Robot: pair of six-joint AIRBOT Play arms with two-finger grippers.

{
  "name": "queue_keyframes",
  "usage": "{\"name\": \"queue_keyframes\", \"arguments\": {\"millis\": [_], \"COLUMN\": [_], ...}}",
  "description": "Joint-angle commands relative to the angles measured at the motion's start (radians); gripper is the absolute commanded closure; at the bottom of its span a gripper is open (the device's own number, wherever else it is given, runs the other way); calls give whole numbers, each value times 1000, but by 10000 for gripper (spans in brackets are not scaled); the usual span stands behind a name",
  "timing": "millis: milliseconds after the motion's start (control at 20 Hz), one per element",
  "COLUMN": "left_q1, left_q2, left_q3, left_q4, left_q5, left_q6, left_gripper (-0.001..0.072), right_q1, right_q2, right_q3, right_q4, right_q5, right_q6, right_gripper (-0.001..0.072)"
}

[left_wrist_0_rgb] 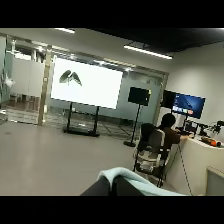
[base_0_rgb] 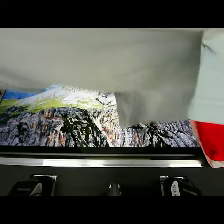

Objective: Fold the shirts.

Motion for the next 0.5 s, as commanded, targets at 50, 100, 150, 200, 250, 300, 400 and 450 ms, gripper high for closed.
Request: {"name": "queue_keyframes", "arguments": {"millis": [50,100,150,200,250,300,400,450], "left_q1": [1,1,1,1,1,1,1,1], "left_q2": [-17,-30,-50,-80,-116,-166,-267,-326], "left_q3": [25,25,24,24,24,23,-2,-40], "left_q4": [26,38,64,94,124,135,131,130], "left_q5": [-89,-138,-201,-266,-326,-387,-455,-463], "left_q6": [17,17,17,18,18,19,50,56], "left_gripper": [686,686,686,686,685,684,683,683], "right_q1": [1,1,1,1,1,1,1,1], "right_q2": [9,-4,-23,-52,-86,-126,-239,-306], "right_q3": [8,8,8,8,8,8,8,7], "right_q4": [-28,-29,-31,-30,-29,-28,-28,-32], "right_q5": [37,63,110,175,240,307,471,561], "right_q6": [66,75,93,120,157,184,201,200], "right_gripper": [698,699,699,698,698,698,698,699]}}
